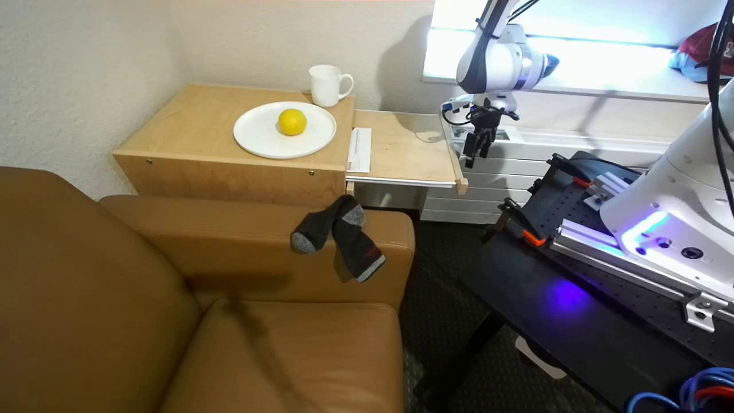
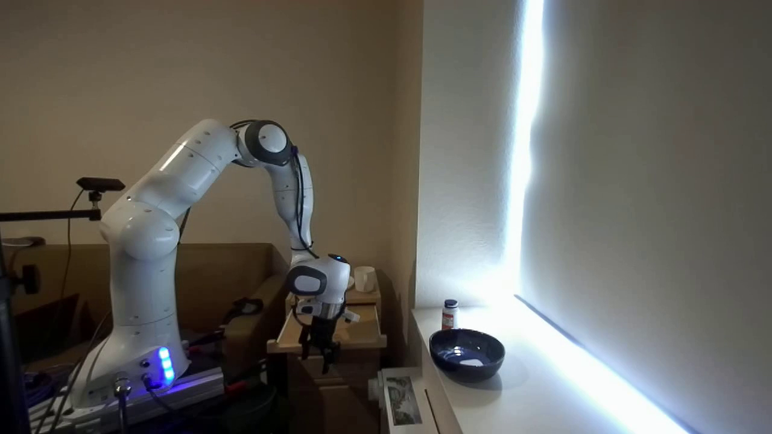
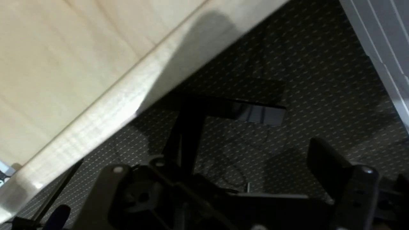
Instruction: Move the bowl to the windowsill, push the nightstand shelf backwards
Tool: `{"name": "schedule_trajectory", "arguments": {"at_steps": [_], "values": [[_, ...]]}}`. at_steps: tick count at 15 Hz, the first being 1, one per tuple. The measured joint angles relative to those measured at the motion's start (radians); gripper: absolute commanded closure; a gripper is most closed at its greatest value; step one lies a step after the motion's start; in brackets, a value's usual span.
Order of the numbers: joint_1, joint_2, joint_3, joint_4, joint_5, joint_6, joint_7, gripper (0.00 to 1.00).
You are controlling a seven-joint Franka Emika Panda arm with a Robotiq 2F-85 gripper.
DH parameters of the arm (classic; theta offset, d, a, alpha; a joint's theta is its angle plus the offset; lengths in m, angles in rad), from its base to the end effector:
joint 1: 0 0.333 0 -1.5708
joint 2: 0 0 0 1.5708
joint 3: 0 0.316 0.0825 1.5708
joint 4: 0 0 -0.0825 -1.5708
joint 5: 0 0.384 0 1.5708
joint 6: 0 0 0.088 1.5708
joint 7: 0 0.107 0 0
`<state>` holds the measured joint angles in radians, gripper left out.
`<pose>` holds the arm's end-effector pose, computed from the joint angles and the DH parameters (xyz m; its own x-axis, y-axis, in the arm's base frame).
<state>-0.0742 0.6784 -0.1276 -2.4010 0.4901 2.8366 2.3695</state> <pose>0.4088 -0.1214 0.0283 -0.9778 -0.1133 0.1761 -0.0936 0.9888 0.1164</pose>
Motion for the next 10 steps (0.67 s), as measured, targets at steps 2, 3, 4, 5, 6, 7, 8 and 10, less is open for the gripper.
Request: {"name": "schedule_trajectory", "arguments": {"at_steps": [2, 3, 4, 5, 6, 7, 8, 10], "values": [[-0.001, 0.014, 0.007, 0.012, 0.007, 0.0, 0.003, 0.0], [-0.002, 0.014, 0.007, 0.014, 0.007, 0.0, 0.004, 0.0], [-0.002, 0.014, 0.007, 0.015, 0.006, -0.001, 0.004, 0.0], [0.0, 0.014, 0.007, 0.015, 0.006, -0.001, 0.004, 0.0], [0.003, 0.014, 0.007, 0.015, 0.006, -0.001, 0.004, 0.0], [0.007, 0.015, 0.01, 0.018, 0.006, 0.0, 0.005, 0.0], [0.011, 0.015, 0.015, 0.022, 0.006, 0.0, 0.009, 0.0], [0.03, 0.014, 0.02, 0.035, 0.006, 0.004, 0.022, 0.0]]}}
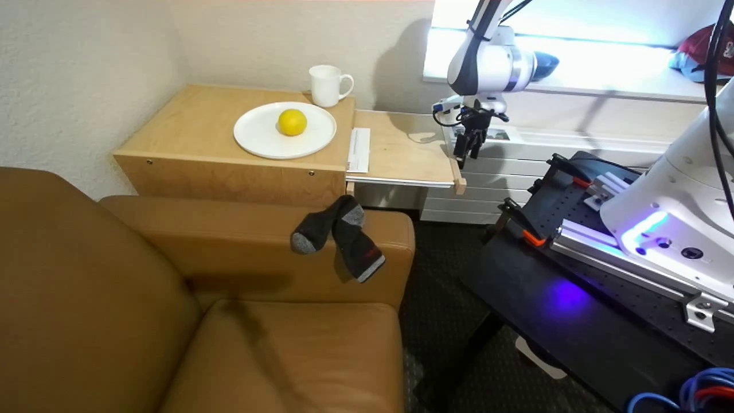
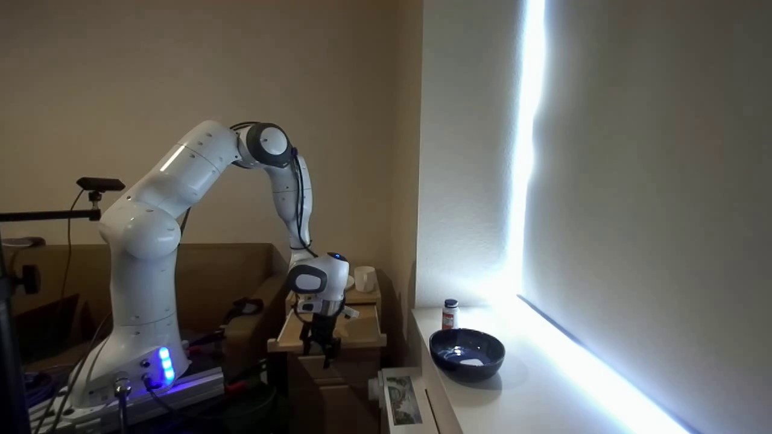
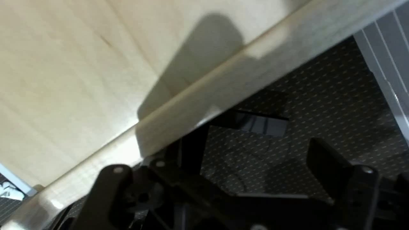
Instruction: Move the bowl to the windowsill, push the nightstand shelf backwards
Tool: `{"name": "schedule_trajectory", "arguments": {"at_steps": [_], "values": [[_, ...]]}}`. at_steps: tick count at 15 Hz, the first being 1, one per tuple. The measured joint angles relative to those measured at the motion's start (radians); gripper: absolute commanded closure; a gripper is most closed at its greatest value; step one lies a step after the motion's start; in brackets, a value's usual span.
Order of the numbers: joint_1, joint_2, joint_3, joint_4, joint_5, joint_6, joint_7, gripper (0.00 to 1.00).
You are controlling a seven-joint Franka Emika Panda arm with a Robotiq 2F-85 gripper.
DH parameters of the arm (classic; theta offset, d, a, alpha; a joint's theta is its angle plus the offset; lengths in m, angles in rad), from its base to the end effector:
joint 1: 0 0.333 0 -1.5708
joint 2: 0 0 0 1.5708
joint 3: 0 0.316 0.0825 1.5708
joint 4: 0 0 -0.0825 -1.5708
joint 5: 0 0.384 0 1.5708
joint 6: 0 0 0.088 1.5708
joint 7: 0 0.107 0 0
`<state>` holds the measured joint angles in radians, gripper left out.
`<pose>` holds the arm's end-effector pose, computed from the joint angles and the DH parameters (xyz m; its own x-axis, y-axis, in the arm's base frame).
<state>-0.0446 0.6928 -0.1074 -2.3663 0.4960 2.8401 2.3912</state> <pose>0.4271 -0.1010 0.0271 -0.9789 -0.1341 0.1544 -0.1167 0.9863 0.1169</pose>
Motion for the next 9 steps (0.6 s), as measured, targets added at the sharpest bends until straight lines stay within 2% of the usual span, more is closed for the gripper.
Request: {"name": "schedule_trajectory", "arguments": {"at_steps": [3, 5, 9], "values": [[0.059, -0.001, 0.0, 0.028, -0.008, 0.024, 0.034, 0.0], [0.124, -0.005, -0.008, 0.05, -0.035, 0.046, 0.07, 0.0], [0.332, -0.011, -0.084, 0.114, -0.172, 0.058, 0.196, 0.0]]}}
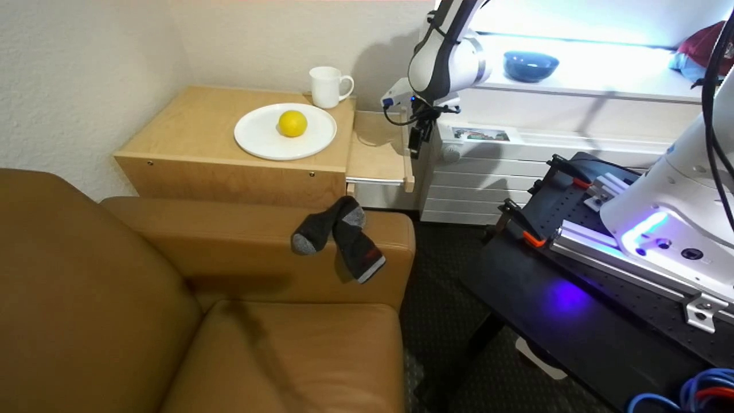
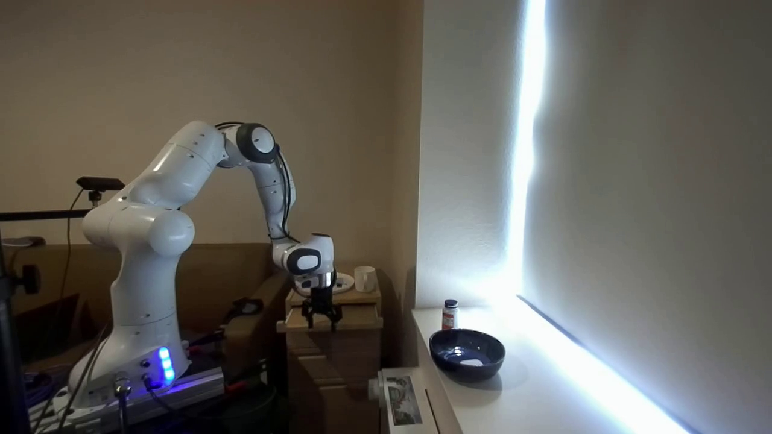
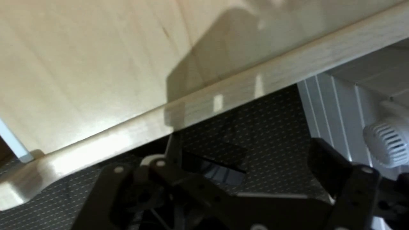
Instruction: Move the bowl to the windowsill, push the nightstand shelf backwards
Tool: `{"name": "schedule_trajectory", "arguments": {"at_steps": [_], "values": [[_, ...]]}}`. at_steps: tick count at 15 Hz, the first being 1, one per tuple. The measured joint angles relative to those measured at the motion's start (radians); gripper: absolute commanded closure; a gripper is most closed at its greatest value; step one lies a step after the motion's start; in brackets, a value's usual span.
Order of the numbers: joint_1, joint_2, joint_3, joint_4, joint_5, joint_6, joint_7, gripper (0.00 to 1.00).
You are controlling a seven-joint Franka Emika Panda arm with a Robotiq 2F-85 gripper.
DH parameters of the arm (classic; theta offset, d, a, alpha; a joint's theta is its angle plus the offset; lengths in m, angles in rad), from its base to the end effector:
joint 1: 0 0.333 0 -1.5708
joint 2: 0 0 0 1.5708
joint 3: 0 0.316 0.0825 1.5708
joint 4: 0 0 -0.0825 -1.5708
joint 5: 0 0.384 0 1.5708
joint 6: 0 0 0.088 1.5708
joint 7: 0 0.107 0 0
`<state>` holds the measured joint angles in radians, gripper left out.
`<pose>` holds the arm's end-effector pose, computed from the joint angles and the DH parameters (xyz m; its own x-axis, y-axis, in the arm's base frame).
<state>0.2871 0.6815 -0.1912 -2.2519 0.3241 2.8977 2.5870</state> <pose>0.5090 0.0188 0.0658 -0.9301 -0.3666 0.0242 -0.3673 0.9293 -0.0384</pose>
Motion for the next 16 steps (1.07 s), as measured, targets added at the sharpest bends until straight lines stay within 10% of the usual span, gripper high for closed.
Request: {"name": "schedule_trajectory", "arguments": {"at_steps": [6, 16], "values": [[0.216, -0.006, -0.11, 0.079, -0.039, -0.015, 0.023, 0.0], [-0.065, -0.038, 0.034, -0.025, -0.075, -0.043, -0.089, 0.0]]}}
